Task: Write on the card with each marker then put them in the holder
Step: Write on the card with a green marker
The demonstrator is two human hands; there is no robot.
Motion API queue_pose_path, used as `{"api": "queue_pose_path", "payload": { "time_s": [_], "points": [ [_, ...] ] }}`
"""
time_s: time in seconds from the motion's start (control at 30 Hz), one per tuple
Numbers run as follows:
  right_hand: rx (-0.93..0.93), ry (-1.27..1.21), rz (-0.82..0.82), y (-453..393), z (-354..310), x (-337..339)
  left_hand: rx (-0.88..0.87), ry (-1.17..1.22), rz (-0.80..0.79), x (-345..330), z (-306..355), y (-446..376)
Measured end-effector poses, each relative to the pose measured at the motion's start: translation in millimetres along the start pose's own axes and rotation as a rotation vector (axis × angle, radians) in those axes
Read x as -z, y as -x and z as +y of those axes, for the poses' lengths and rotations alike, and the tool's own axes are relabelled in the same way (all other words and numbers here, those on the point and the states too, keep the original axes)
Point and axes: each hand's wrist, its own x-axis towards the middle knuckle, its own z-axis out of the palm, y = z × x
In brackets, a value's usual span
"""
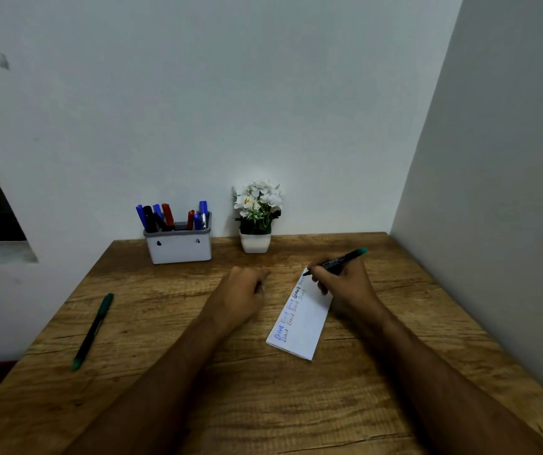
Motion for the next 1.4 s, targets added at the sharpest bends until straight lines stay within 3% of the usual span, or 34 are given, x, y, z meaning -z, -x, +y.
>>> {"api": "queue_pose_path", "payload": {
  "time_s": [0.33,0.53,0.7,0.87,0.93,1.1,1.4],
  "points": [
    [0.013,0.054,-0.066,4.7,-2.1,-0.3,0.088,-0.272,-0.045,-12.8,4.8,0.0],
    [0.013,0.015,-0.052,6.5,0.8,0.7,0.141,-0.253,0.078,-1.6,3.1,3.1],
    [0.029,-0.094,-0.059,15.0,-1.3,-5.9,0.327,0.203,0.361,18.4,9.3,10.2],
    [0.136,-0.087,-0.094,26.8,-12.0,-22.9,0.821,1.248,0.350,32.3,11.8,12.0],
    [0.205,-0.068,-0.121,31.0,-17.7,-29.1,0.898,1.428,0.339,33.7,11.8,15.8],
    [0.353,0.014,-0.204,39.0,-25.5,-44.8,0.959,1.582,0.305,28.8,9.4,26.2],
    [0.304,0.022,-0.221,42.5,-24.9,-63.7,0.929,1.598,0.285,28.9,20.1,36.0]
  ]
}}
